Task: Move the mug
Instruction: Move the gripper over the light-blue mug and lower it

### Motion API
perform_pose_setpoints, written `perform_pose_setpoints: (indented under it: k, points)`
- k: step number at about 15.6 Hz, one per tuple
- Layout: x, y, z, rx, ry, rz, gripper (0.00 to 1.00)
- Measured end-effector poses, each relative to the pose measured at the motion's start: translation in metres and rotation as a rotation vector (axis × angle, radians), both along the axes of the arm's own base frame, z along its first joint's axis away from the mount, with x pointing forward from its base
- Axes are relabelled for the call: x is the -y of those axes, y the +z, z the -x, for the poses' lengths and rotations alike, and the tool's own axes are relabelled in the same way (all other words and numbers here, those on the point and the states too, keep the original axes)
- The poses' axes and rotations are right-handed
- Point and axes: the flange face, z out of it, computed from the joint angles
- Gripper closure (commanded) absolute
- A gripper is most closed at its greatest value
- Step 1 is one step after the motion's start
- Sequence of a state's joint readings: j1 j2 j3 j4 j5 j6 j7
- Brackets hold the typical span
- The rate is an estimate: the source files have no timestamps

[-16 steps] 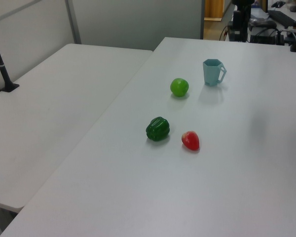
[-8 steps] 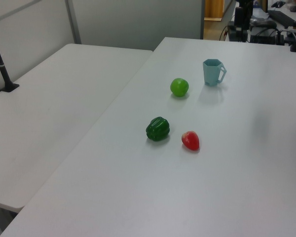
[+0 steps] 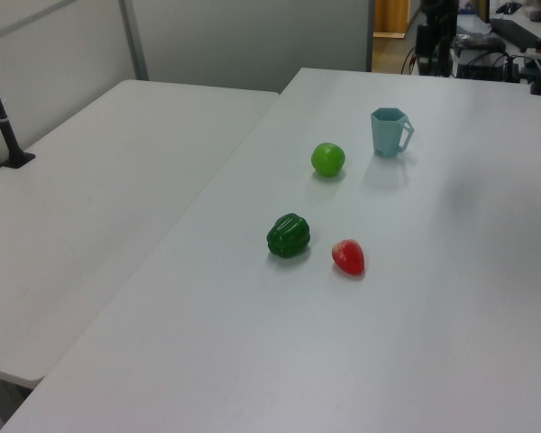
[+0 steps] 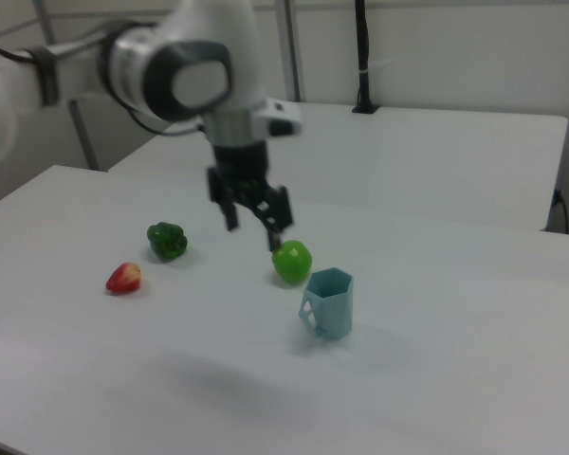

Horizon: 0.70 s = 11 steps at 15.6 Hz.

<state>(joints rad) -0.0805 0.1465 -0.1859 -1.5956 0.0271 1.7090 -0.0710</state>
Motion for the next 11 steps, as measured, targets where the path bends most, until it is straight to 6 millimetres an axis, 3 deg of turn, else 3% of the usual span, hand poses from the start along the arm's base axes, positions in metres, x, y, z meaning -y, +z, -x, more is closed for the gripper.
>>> perform_pose_setpoints:
  k: [3, 6, 11]
  points:
    - [0.027, -0.049, -0.018, -0.024, -0.04, 0.011, 0.05]
    - [0.039, -0.08, -0.029, -0.038, -0.103, 0.019, 0.07]
    - [0.039, -0.121, -0.045, -0.038, -0.127, 0.03, 0.1]
